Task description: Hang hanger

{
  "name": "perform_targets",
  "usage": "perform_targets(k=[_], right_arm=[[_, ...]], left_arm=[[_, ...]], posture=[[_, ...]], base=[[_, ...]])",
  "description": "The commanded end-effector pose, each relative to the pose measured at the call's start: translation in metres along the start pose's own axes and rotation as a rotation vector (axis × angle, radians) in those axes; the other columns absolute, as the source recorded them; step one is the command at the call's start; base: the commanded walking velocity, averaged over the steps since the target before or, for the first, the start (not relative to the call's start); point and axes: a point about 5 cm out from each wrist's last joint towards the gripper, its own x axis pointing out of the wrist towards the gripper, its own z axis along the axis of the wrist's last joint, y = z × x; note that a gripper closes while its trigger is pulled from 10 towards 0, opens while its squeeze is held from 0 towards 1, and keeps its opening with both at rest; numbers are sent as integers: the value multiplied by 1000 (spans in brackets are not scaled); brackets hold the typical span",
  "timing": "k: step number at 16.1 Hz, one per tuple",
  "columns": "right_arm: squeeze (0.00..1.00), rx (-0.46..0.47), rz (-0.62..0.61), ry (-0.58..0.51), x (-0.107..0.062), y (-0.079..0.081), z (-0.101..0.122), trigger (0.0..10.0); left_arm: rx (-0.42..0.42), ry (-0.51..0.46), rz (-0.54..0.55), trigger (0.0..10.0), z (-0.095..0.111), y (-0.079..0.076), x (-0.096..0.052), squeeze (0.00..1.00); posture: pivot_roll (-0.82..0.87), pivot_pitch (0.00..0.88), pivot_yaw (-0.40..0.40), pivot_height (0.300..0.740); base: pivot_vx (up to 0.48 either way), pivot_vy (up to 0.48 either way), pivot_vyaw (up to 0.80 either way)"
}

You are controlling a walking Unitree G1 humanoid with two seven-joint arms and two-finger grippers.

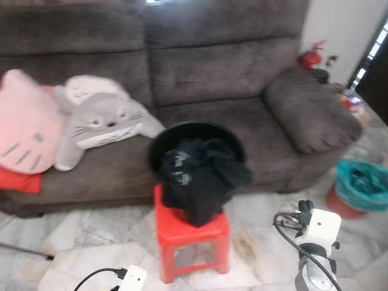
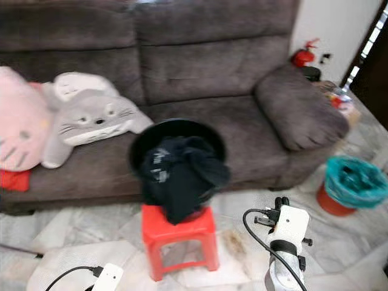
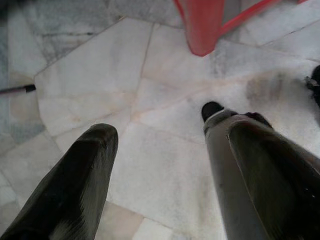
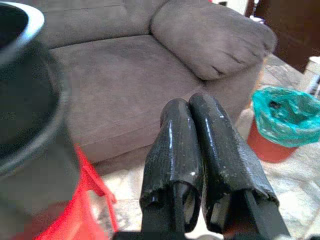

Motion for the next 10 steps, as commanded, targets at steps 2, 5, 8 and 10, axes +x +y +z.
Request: perform_targets(k=[2,5,8,10], right_arm=[[0,-8,22,-3,0,4,0,10000],[0,-16,40,-9,1,7,1,10000],[0,-22,52,-9,0,9,0,10000],[0,-20,55,-8,0,10,0,10000]], left_arm=[[-3,24,10,10000,-6,4,-1,0],[-3,23,10,10000,-6,3,-1,0],[-2,23,9,10000,-6,3,-1,0],[-2,22,9,10000,-5,4,-1,0]], posture=[[-225,5,33,740],[-227,6,32,740],[-226,5,32,740],[-225,5,32,740]], base=[[0,349,0],[0,344,0],[0,311,0],[0,285,0]])
